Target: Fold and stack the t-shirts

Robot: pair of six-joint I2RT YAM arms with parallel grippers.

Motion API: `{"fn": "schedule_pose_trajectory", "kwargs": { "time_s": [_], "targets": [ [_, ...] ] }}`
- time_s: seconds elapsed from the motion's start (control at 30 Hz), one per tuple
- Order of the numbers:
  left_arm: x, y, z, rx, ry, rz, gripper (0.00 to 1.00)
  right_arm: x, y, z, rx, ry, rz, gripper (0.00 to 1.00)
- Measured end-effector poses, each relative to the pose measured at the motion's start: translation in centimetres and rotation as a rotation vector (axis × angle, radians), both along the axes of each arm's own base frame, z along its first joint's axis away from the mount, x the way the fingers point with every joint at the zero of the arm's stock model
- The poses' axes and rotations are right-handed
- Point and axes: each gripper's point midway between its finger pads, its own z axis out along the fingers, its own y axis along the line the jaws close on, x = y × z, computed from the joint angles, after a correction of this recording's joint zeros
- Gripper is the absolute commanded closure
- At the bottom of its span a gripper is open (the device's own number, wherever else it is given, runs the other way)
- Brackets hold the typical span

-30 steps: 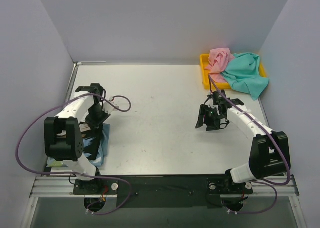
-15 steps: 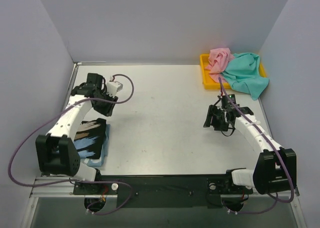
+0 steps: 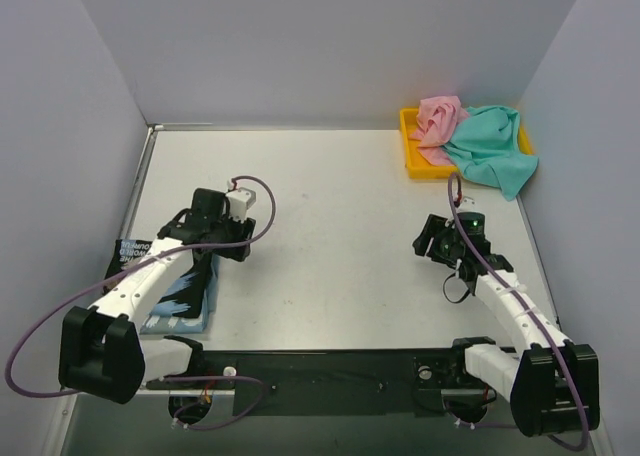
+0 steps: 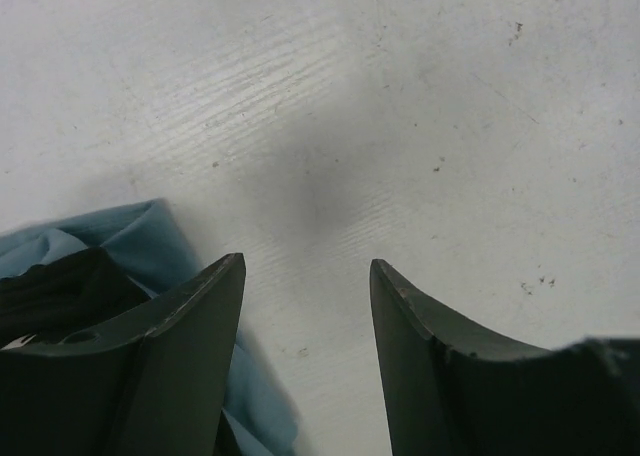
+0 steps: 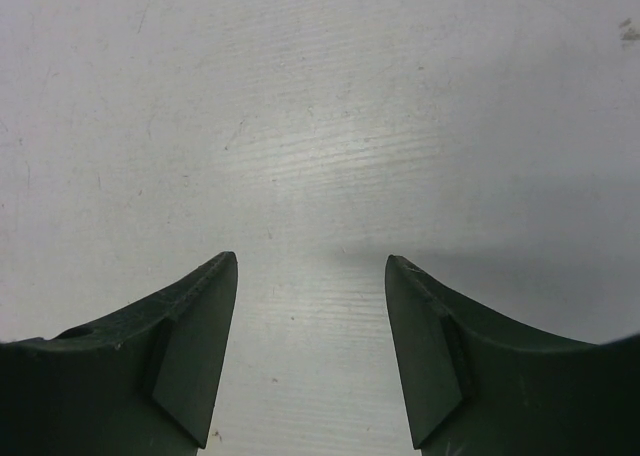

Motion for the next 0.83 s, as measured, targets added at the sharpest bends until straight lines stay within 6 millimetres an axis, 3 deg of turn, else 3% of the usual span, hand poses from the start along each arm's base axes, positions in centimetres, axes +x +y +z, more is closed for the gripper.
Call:
{"fn": "schedule_pose_trajectory", "kwargs": {
  "time_s": [0.17, 0.2, 0.33, 0.37, 0.53, 0.83],
  "targets": [
    [-0.1, 0.3, -1.8, -0.047, 0.002, 0.093, 0.36, -0.4, -0.2, -1.0, -0.007, -0.09, 0.009, 0.43],
    [-0.2, 0.7, -2.2, -0.059, 0.002, 0.115, 0.28, -0.5, -0.3, -1.0, -0.007, -0.105, 0.007, 0.43],
    [-1.2, 2.1, -3.4, -0.122, 0.004, 0.194, 0.24, -0.3, -0.7, -0.8, -0.006, -0.153, -0.008, 0.43],
    [-1.4, 2.4, -3.5, -0.132, 0.002, 0.209, 0.16, -0.2, -0.7, -0.6, -0.006, -0.163, -0.009, 0.43],
    [-0.9, 3.3, -2.8, -0.181, -0.045, 0.259, 0.15, 0.3, -0.9, -0.1, -0.004, -0.189, -0.014, 0.43],
    [-0.8, 2.5, -2.5, -0.257, -0.06, 0.228, 0.14, 0.5, -0.9, 0.1, -0.001, -0.2, -0.016, 0.43]
  ]
}}
